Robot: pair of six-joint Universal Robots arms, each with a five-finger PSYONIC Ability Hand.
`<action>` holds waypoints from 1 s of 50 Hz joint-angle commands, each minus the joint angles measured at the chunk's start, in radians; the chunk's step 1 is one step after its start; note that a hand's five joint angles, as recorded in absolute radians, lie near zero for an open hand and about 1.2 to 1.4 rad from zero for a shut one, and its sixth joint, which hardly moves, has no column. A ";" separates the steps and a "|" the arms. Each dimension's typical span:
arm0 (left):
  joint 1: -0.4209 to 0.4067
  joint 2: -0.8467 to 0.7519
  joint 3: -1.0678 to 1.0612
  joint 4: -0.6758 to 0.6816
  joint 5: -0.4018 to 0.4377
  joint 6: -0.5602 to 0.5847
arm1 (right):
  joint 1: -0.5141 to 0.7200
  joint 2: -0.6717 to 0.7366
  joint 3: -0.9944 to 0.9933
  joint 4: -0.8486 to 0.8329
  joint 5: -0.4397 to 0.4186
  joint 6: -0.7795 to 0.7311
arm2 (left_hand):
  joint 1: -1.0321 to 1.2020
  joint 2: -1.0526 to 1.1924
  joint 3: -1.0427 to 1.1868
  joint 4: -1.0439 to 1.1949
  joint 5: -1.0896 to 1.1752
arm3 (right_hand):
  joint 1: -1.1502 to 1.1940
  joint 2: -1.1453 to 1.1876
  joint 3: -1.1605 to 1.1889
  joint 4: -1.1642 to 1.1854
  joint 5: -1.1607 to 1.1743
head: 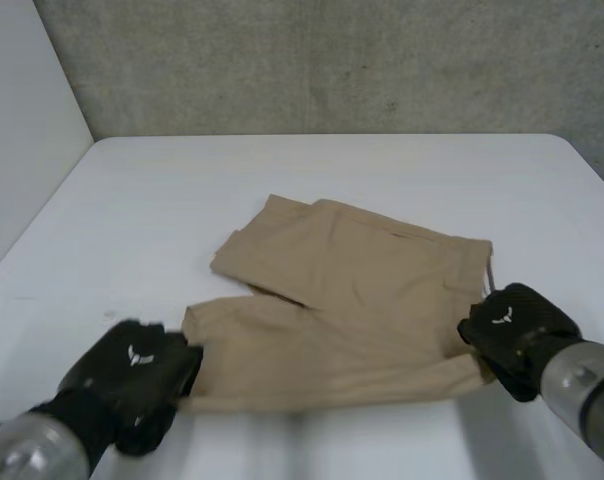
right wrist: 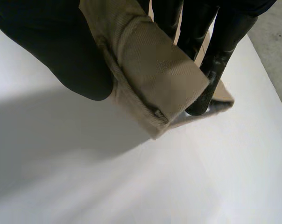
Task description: Fold the shorts.
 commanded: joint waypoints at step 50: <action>-0.113 -1.350 1.509 0.392 -0.024 0.267 | -0.117 0.478 -0.429 -0.458 0.191 0.200 | -0.946 -1.022 -1.012 -1.019 -0.989 | -0.817 -1.006 -1.017 -1.018 -0.985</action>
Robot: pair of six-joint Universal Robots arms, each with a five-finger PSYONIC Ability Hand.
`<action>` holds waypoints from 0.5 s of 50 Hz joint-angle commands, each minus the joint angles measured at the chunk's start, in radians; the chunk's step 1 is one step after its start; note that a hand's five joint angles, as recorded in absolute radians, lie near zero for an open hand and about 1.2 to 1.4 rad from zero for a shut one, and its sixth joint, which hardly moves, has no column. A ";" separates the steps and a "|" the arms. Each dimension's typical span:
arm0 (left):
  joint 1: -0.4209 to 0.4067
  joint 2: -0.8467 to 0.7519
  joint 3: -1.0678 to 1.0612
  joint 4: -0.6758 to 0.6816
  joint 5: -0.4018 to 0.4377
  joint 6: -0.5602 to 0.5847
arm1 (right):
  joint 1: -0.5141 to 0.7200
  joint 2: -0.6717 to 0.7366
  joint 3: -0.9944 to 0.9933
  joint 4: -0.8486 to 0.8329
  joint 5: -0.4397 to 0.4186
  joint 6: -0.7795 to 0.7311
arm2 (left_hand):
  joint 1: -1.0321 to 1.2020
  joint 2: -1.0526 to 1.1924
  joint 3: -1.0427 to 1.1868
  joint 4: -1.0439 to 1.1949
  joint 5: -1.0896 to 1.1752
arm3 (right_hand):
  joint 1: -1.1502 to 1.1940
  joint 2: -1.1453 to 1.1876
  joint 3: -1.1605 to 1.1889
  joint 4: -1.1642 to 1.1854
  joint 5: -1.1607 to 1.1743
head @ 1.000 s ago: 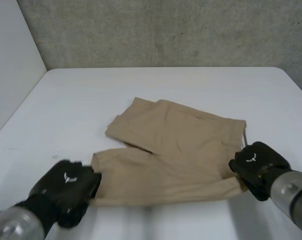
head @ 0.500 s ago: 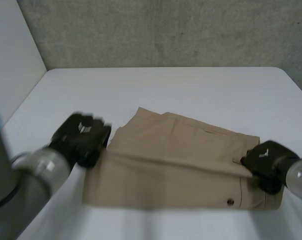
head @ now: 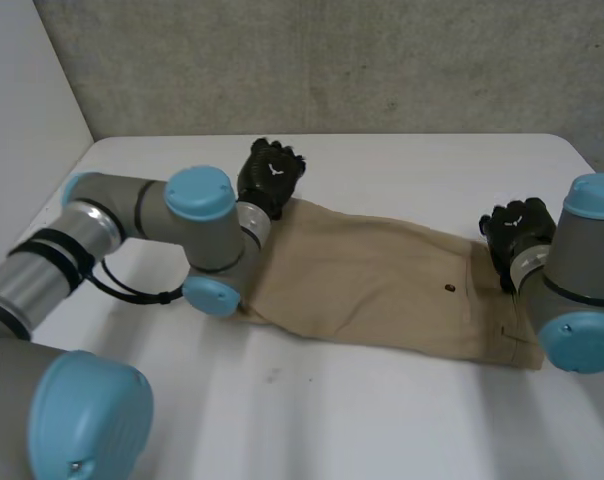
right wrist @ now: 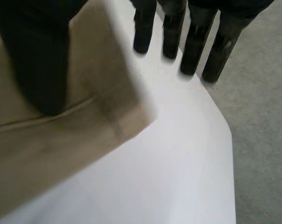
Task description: Fold the shorts.
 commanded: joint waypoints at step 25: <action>-0.021 0.629 -0.940 0.061 -0.045 -0.384 | -0.140 -0.427 0.536 0.074 -0.222 0.345 | -0.351 -0.438 -0.464 -0.457 -0.456 | -0.129 -0.222 -0.252 -0.253 -0.280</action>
